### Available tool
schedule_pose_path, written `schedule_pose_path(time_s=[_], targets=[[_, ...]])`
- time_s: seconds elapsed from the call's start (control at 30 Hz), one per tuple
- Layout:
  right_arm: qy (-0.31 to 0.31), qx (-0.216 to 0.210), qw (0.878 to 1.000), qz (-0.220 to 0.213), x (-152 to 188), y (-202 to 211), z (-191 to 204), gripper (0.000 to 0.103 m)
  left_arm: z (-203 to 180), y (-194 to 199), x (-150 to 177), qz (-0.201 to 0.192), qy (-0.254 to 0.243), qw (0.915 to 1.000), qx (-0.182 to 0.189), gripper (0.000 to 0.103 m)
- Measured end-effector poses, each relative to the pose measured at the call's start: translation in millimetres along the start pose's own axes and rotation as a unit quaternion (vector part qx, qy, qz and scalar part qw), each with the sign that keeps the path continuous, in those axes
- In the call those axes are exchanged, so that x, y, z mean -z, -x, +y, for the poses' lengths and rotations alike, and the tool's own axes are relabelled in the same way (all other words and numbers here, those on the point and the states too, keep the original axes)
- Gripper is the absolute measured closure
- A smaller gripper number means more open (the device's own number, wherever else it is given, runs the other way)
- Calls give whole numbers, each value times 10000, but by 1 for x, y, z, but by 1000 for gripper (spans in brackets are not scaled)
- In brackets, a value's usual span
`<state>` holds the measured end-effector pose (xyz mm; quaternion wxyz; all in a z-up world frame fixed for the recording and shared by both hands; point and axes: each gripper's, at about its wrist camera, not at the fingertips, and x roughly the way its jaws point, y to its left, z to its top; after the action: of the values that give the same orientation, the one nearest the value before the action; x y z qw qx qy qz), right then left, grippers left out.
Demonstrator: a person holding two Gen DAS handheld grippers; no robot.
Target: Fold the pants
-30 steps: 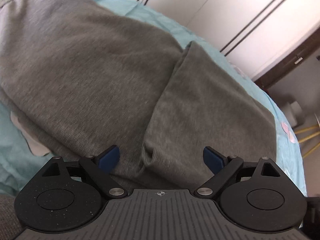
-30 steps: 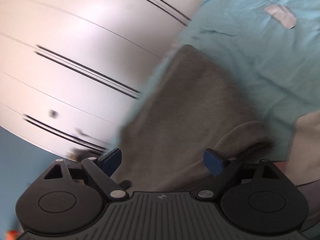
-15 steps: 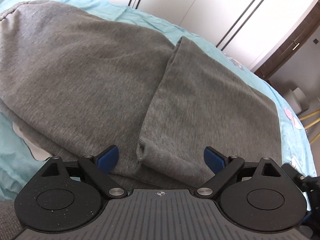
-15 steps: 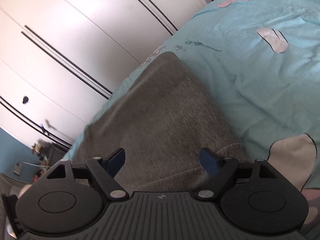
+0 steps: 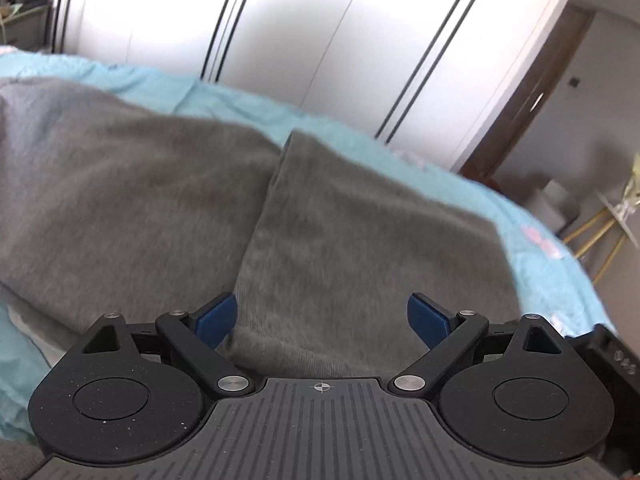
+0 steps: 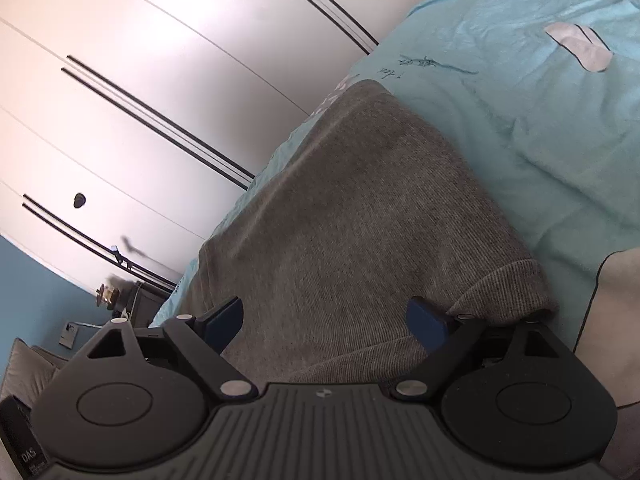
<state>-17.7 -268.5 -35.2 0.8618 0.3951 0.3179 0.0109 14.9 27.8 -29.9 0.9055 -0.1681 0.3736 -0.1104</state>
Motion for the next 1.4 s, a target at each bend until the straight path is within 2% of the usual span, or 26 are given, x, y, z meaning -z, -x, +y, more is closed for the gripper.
schedule_pose_path(time_s=[0.1, 0.23, 0.3, 0.4, 0.47, 0.57, 0.7, 0.73, 0.8, 0.83, 0.87, 0.9, 1.0, 1.03, 1.1, 1.2, 1.3, 1.4], targets=[[-5, -14, 10000, -1, 0, 0, -1, 12, 2, -7, 0, 172, 23, 9998, -113, 7], [1, -36, 10000, 5, 0, 0, -1, 12, 11, -12, 1, 483, 285, 9967, -582, 7], [48, -34, 10000, 12, 0, 1, -1, 12, 25, -10, -2, 408, 777, 9935, -727, 8], [103, -39, 9999, 21, 0, 1, 0, 12, 58, 2, -8, 189, 1825, 9821, -423, 8], [108, -53, 9999, 23, 0, 1, 0, 12, 85, 13, -9, 54, 2581, 9659, -199, 8], [88, -65, 9999, 15, 0, 1, -1, 12, 132, 29, -8, -110, 3486, 9370, 198, 8], [68, -85, 9999, 14, 0, 0, -1, 11, 204, 51, 5, -487, 4443, 8888, 1013, 8], [75, -88, 9999, 14, 0, 0, -1, 10, 221, 57, 11, -658, 4623, 8779, 1065, 8], [116, -78, 9999, 18, 0, -1, 0, 9, 250, 67, 21, -824, 5096, 8504, 1014, 8], [145, -69, 9999, 19, 1, -2, 1, 9, 263, 70, 25, -910, 5242, 8402, 1049, 8], [173, -70, 9998, 22, 1, -2, 1, 7, 273, 74, 27, -1011, 5338, 8334, 1013, 7], [204, -66, 9998, 23, 1, -3, 2, 6, 281, 76, 28, -1072, 5378, 8307, 960, 7], [291, -14, 9996, 26, 2, -4, 5, 6, 300, 79, 28, -1080, 5282, 8401, 602, 7], [297, -11, 9996, 22, 2, -4, 5, 6, 304, 77, 30, -1102, 5288, 8390, 660, 7], [283, -15, 9996, 11, 2, -4, 4, 6, 309, 75, 31, -1145, 5332, 8334, 900, 7], [291, 5, 9996, -10, 3, -5, 5, 6, 313, 76, 35, -1282, 5301, 8302, 1157, 7], [369, 55, 9993, -22, 4, -7, 8, 6, 323, 77, 39, -1448, 5382, 8190, 1363, 7], [435, 83, 9990, -23, 5, -8, 9, 5, 335, 73, 39, -1453, 5457, 8142, 1344, 9]])
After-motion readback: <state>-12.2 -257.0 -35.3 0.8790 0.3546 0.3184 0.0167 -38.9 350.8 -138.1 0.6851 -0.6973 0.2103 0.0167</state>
